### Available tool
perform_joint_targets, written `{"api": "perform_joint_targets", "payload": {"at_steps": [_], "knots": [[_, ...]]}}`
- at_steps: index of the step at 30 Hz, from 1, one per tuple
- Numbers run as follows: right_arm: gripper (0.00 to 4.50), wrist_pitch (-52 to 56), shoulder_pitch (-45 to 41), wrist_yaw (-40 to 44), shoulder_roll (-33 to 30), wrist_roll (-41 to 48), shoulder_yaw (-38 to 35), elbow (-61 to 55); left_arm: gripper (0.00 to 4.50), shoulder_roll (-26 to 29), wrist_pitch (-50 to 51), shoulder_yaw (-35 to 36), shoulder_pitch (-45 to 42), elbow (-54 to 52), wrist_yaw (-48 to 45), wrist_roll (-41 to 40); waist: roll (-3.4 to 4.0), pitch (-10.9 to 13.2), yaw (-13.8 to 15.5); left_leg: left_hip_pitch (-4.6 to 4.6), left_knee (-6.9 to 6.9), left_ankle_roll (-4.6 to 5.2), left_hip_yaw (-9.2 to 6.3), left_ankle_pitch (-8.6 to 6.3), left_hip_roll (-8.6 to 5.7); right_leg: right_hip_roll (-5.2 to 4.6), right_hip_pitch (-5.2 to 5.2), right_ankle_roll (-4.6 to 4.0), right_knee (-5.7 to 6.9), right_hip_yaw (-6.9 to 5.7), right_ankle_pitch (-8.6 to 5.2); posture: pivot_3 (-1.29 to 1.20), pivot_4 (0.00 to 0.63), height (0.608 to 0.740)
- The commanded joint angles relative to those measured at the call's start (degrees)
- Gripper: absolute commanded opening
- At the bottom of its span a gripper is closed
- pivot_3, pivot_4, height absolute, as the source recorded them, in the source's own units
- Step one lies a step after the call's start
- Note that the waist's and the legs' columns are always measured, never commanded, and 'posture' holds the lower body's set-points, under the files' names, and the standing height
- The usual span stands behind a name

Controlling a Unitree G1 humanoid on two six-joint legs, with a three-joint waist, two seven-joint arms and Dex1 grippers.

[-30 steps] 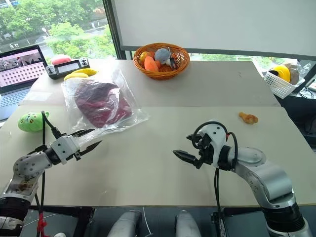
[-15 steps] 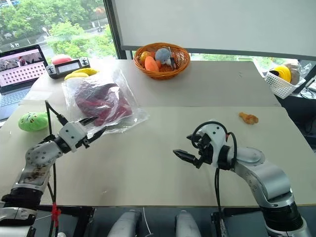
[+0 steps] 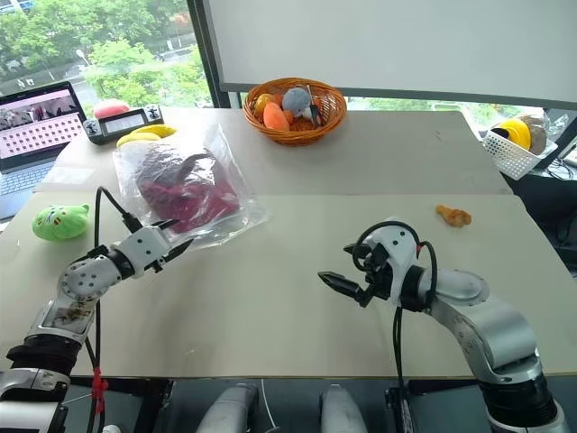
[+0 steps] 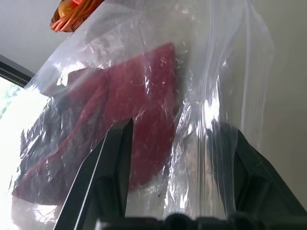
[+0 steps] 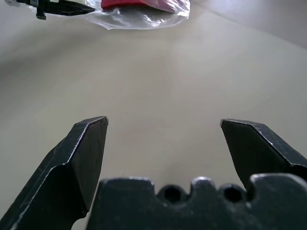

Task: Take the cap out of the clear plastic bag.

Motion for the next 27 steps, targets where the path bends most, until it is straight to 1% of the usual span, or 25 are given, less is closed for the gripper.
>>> {"api": "perform_joint_targets", "payload": {"at_steps": [1, 2, 5, 9, 14, 18, 21, 24, 27], "knots": [[4.50, -0.55, -0.11, -0.27, -0.10, 0.59, -1.38, -2.08, 1.45, 0.68, -1.74, 1.12, -2.32, 1.23, 2.67, 1.00, 0.00, 0.00, 0.03, 0.00, 0.01, 0.00, 0.00, 0.00, 0.00, 0.00, 0.00, 0.00, 0.00, 0.00, 0.00, 0.00, 0.150, 0.733], [4.50, -0.54, -0.24, -0.27, -0.03, 0.60, -1.28, -2.08, 0.99, 0.73, -2.05, 1.00, -2.54, 1.73, 2.91, 1.12, 0.00, 0.00, 0.03, 0.02, 0.01, 0.00, 0.00, 0.00, 0.00, 0.00, 0.01, 0.00, 0.01, 0.00, 0.00, 0.00, 0.150, 0.733], [4.50, -0.55, -0.88, -0.29, 0.32, 0.63, -0.77, -2.01, 0.06, 0.64, -2.24, 0.82, -3.24, 2.41, 3.36, 1.19, 0.00, 0.00, -0.07, 0.02, 0.01, 0.00, 0.00, 0.00, 0.00, 0.00, 0.01, 0.00, 0.00, 0.00, 0.00, 0.00, 0.150, 0.733], [4.50, -0.77, -2.56, -0.40, 1.87, 1.08, 0.59, -2.37, 0.06, 0.40, -1.17, 1.33, -4.18, 1.61, 3.06, 0.09, 0.00, 0.00, -0.15, 0.01, -0.01, 0.00, 0.00, 0.00, 0.00, 0.00, -0.01, 0.00, 0.00, 0.00, 0.00, 0.00, 0.150, 0.733], [4.50, -1.46, -9.64, -1.70, 8.94, 0.13, 6.68, -1.24, 0.06, 0.18, 1.45, 2.74, -6.04, -0.82, 1.54, -3.34, 0.00, 0.00, -0.56, 0.03, 0.02, 0.00, -0.01, 0.00, 0.02, 0.03, -0.01, 0.00, 0.05, 0.00, 0.00, 0.00, 0.150, 0.733], [4.50, -2.53, -17.14, -4.08, 15.75, -3.46, 12.02, 4.30, 0.06, -0.02, 2.63, 3.36, -7.65, -3.11, -0.80, -6.71, 0.00, 0.00, -0.95, 0.00, 0.02, 0.00, -0.04, 0.00, -0.01, 0.01, -0.02, -0.01, 0.05, -0.01, 0.01, 0.00, 0.150, 0.733], [4.50, -6.81, -22.64, -6.14, 22.67, -8.70, 17.37, 12.02, 0.06, -0.89, 4.26, 3.33, -8.25, -6.69, -3.16, -9.91, 0.00, 0.00, -1.25, 0.01, -0.01, 0.00, -0.06, 0.00, -0.01, 0.02, -0.04, -0.21, 0.06, -0.02, 0.12, 0.00, 0.150, 0.733], [4.50, -12.96, -26.07, -7.58, 25.79, -15.44, 20.42, 20.81, 0.06, -2.07, 6.43, 3.16, -7.72, -10.12, -4.06, -11.71, 0.00, 0.00, -1.30, -0.01, -0.03, 0.00, -0.07, 0.00, -0.02, 0.01, -0.08, -0.35, 0.08, -0.02, 0.21, 0.00, 0.150, 0.733], [4.50, -18.20, -28.06, -7.56, 27.35, -19.49, 21.78, 27.33, 0.06, -3.01, 8.18, 2.77, -6.70, -12.86, -4.23, -11.91, 0.00, 0.00, -1.24, -0.03, -0.02, 0.00, -0.08, 0.00, -0.04, 0.00, -0.08, -0.38, 0.07, -0.03, 0.23, 0.00, 0.150, 0.733]]}}
